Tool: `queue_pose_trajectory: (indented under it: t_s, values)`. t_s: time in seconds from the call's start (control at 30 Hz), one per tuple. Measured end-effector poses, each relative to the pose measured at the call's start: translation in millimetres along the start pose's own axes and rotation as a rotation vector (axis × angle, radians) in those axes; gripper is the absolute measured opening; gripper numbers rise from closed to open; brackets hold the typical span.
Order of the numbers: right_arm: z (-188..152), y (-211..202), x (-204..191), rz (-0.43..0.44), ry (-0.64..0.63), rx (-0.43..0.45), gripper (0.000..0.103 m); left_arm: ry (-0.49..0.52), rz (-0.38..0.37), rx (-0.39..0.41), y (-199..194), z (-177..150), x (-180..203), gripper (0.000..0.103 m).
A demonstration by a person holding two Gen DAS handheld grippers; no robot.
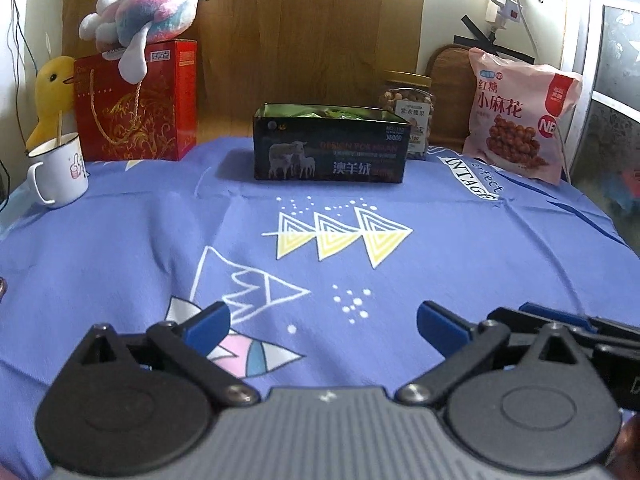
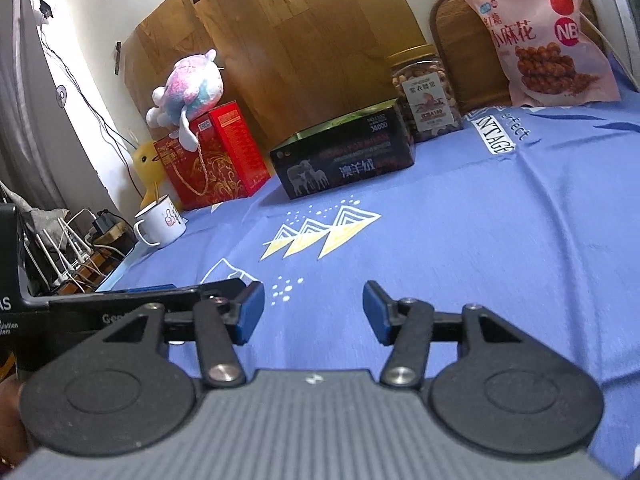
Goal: Organize snacks
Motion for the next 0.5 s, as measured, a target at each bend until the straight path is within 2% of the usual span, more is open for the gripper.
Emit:
queue_pose_trajectory:
  t_s: [0.2,0.5]
  values:
    - [-6,-6,1,-0.007,0.025,-0.008,0.068,0.022,0.026,-0.002,-7,-5,6,0.103]
    - [-20,-9,0,-0.041,0.058,-0.03,0.072,0.017,0.063,0.014,-11,-9,4,0.103]
Point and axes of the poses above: each gripper's, at about its wrist camera, not at the fingertips, and y roughly the way its jaws point, x to its right, z to its top, the point moved 2 cm from there along y, roughly the way its jaws point, and after that the axes turned 6 degrees about x, right-handed, at the moved point
